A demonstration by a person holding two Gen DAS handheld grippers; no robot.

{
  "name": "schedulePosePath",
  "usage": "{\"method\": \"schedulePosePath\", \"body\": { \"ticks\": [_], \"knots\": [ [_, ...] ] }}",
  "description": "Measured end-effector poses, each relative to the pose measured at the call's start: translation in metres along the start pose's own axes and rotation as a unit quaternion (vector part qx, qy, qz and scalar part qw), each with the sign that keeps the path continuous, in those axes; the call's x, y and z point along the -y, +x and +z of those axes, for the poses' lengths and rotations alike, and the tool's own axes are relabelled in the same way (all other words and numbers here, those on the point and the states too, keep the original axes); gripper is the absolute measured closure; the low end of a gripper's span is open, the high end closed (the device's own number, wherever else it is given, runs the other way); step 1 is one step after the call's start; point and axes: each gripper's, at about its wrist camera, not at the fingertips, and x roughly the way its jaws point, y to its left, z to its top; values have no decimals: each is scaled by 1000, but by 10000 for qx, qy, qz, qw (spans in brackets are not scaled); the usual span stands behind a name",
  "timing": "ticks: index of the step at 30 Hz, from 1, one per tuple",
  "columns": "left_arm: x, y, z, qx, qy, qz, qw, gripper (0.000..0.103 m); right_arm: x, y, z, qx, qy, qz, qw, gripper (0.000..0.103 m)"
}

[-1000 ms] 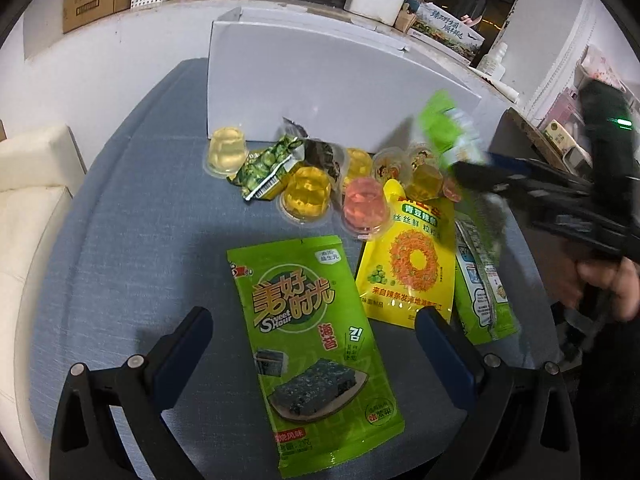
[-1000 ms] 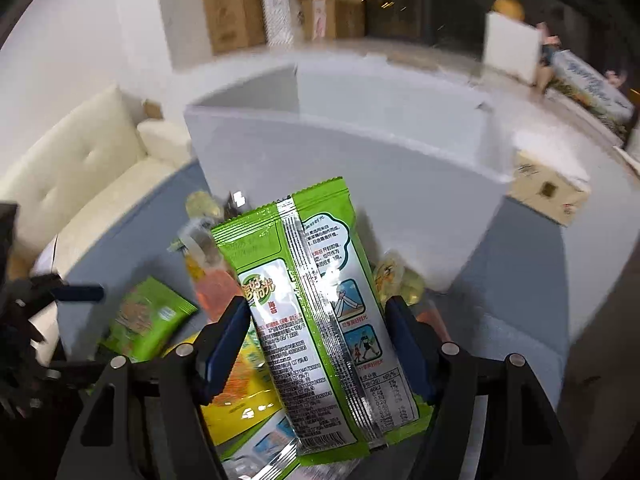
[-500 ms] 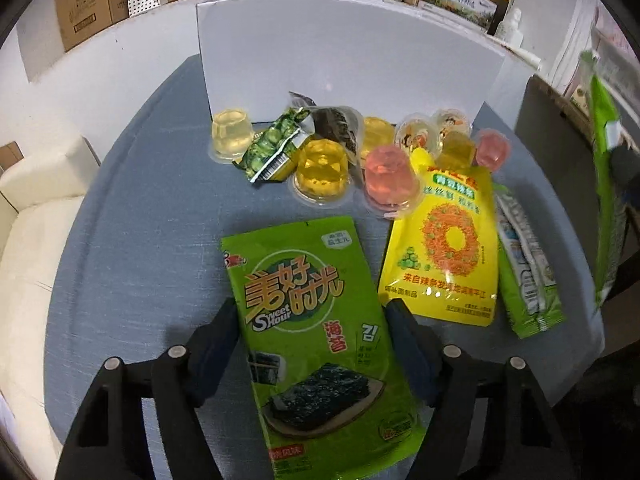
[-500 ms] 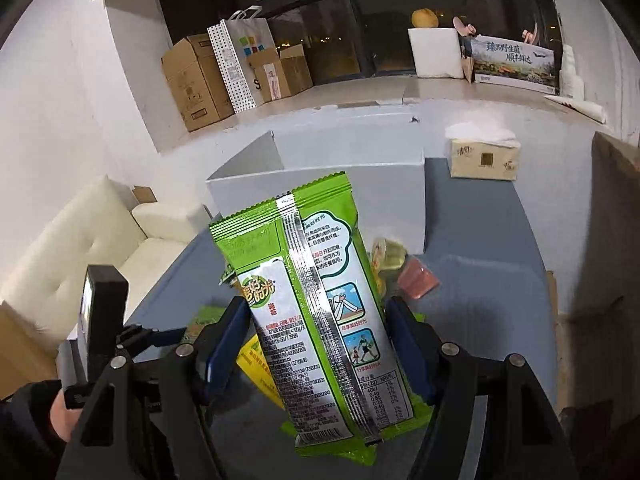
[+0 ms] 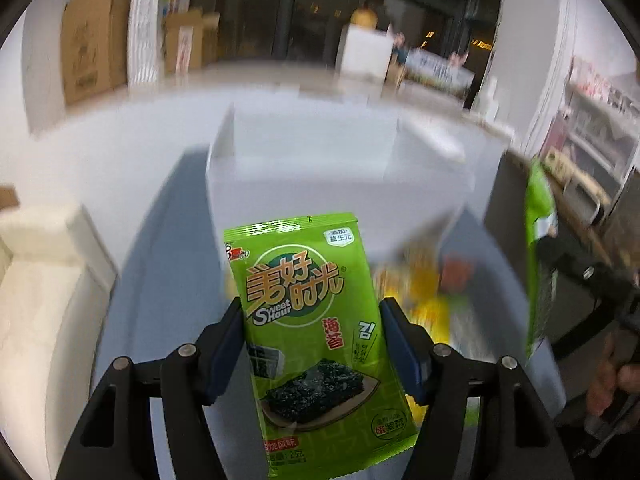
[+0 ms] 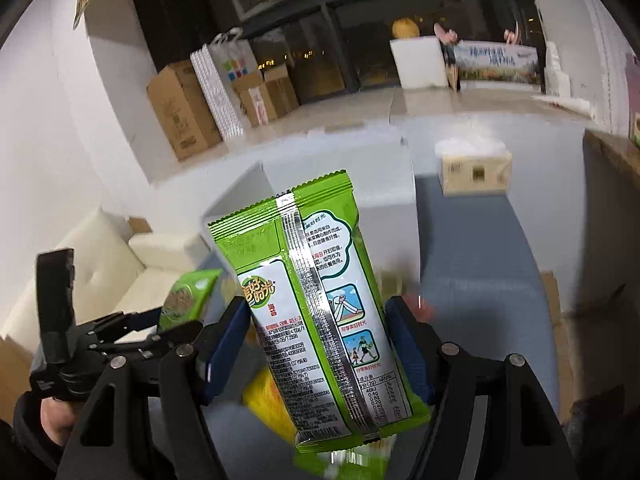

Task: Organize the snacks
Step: 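Grasp the green seaweed bag with the left tool while the right carries its packet, then release both snacks into the white box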

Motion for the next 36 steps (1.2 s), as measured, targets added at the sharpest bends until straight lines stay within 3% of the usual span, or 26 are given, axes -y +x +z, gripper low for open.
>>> {"method": "schedulePosePath", "body": {
  "ticks": [4, 8, 11, 14, 15, 16, 18, 20, 21, 31, 36],
  "knots": [
    [2, 11, 72, 521, 230, 137, 9983, 32, 4, 28, 53, 165, 41, -46, 9998, 29],
    [-7, 36, 140, 676, 236, 158, 9973, 32, 8, 68, 103, 190, 18, -201, 9996, 29],
    [-10, 52, 165, 867, 372, 388, 9948, 29, 14, 104, 131, 50, 37, -409, 9991, 29],
    [-5, 75, 177, 772, 472, 384, 9952, 20, 28, 135, 145, -205, 385, -485, 9979, 26],
    [-6, 80, 176, 738, 500, 450, 9950, 4, 35, 145, 148, -361, 668, -383, 9964, 22],
    [-7, 87, 175, 696, 563, 565, 9944, 0, 39, 149, 149, -432, 848, -302, 9950, 16],
    [-10, 89, 171, 723, 621, 709, 9929, 0, 45, 148, 147, -369, 1011, -248, 9939, 10],
    [-15, 91, 166, 626, 619, 642, 9941, 0, 47, 143, 142, -253, 975, -390, 9941, 7],
    [-16, 91, 163, 600, 615, 638, 9943, 0, 48, 140, 139, -223, 954, -424, 9943, 1],
    [-16, 78, 154, 509, 538, 453, 9962, 0, 36, 113, 137, -103, 536, -527, 9971, 0],
    [-10, 56, 127, 488, 547, 273, 9969, 0, 16, 82, 117, 42, 243, -527, 9983, 0]
  ]
}}
